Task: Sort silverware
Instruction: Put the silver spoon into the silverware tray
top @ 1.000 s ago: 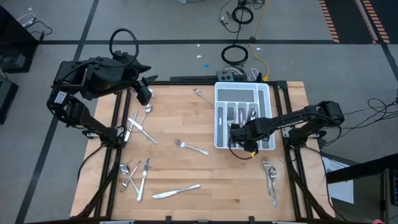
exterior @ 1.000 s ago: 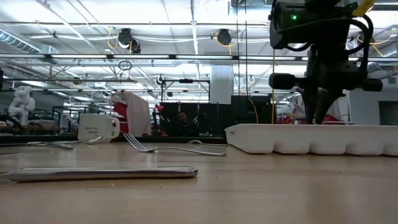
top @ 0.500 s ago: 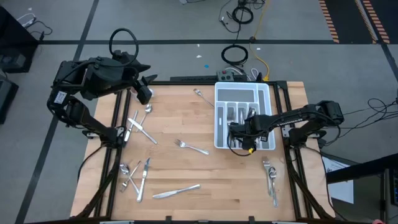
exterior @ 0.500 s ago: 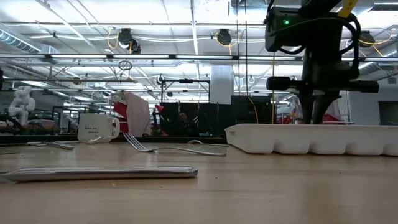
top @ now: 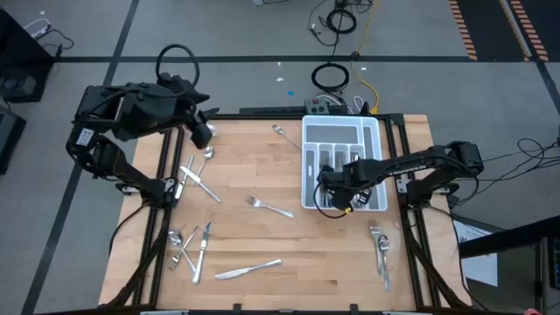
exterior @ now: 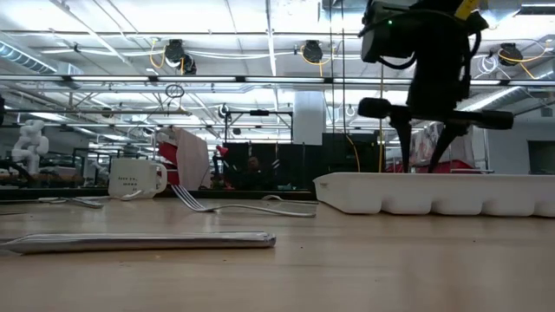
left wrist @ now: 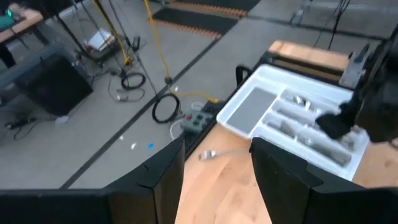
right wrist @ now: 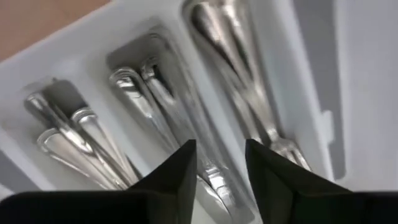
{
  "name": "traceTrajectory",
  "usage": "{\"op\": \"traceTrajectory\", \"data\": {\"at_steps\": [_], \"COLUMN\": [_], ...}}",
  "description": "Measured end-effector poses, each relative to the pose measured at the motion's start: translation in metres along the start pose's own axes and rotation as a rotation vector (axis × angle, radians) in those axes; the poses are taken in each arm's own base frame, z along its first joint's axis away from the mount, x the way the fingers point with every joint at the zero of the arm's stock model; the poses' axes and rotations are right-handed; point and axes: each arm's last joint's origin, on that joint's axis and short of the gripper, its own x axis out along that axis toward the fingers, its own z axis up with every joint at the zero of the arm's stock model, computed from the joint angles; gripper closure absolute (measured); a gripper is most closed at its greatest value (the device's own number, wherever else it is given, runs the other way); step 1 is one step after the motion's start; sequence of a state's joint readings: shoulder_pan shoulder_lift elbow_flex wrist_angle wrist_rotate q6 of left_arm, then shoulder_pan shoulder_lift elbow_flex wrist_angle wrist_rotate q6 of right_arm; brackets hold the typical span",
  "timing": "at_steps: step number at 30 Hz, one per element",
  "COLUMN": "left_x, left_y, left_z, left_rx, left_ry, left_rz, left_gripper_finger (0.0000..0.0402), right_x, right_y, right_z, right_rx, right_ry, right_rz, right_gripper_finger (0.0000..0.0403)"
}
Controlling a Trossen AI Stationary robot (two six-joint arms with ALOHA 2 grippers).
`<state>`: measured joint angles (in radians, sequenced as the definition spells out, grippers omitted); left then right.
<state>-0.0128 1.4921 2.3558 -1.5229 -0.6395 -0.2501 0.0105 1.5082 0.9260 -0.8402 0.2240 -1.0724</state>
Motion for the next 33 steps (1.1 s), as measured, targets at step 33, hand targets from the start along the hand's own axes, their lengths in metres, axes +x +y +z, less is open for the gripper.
{"op": "traceTrajectory", "data": {"at_steps": [33], "left_x": [0.091], "left_y": [-0.183], "left_z": [-0.272], "left_rx": [-0.76], "left_ry": [1.021], "left_rz": [0.239], "left_gripper_finger": [0.021], "right_x": [-0.275], "right_y": [-0.019], "right_z": [-0.077], "right_rx": [1.008], "right_ry": [-0.341], "right_rz": [-0.66], "right_gripper_finger": [0.0264]}}
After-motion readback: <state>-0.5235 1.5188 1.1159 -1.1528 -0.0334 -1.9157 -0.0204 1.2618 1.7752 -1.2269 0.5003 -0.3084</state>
